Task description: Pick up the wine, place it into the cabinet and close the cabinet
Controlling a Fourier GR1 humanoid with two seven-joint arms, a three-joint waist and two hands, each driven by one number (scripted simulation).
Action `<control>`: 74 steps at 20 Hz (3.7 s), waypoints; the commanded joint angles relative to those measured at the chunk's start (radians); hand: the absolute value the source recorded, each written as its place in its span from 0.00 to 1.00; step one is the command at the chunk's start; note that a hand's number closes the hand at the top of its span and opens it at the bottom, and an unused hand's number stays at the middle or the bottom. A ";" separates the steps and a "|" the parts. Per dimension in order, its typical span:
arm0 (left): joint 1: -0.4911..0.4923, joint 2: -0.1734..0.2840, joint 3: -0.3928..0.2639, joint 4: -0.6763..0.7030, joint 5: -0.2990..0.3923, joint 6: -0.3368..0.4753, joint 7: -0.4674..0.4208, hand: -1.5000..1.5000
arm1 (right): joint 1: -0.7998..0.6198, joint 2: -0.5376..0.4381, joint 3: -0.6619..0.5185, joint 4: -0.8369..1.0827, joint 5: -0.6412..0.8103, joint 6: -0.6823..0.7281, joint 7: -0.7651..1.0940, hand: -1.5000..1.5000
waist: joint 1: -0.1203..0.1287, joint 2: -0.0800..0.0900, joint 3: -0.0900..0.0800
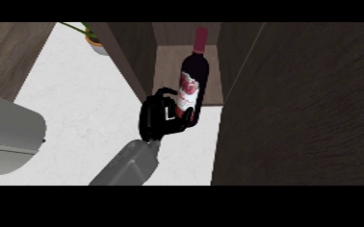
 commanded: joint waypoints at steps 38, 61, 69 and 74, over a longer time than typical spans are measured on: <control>-0.544 0.000 0.108 0.535 0.253 -0.008 0.077 1.00 | -0.042 0.031 0.059 0.101 -0.007 0.026 -0.112 0.00 | -0.082 0.024 -0.001; -0.484 0.000 -0.073 0.385 0.481 0.111 0.001 0.00 | -0.041 0.026 0.073 0.142 -0.006 0.052 -0.146 0.00 | -0.115 0.029 -0.001; -0.509 0.000 -0.088 0.461 0.547 0.084 -0.036 0.00 | -0.043 0.025 0.064 0.132 -0.029 0.051 -0.137 0.00 | -0.119 0.035 -0.001; -0.546 0.000 -0.134 0.458 0.580 0.172 -0.034 0.00 | -0.058 0.035 0.071 0.150 -0.017 0.043 -0.143 0.00 | -0.124 0.034 -0.001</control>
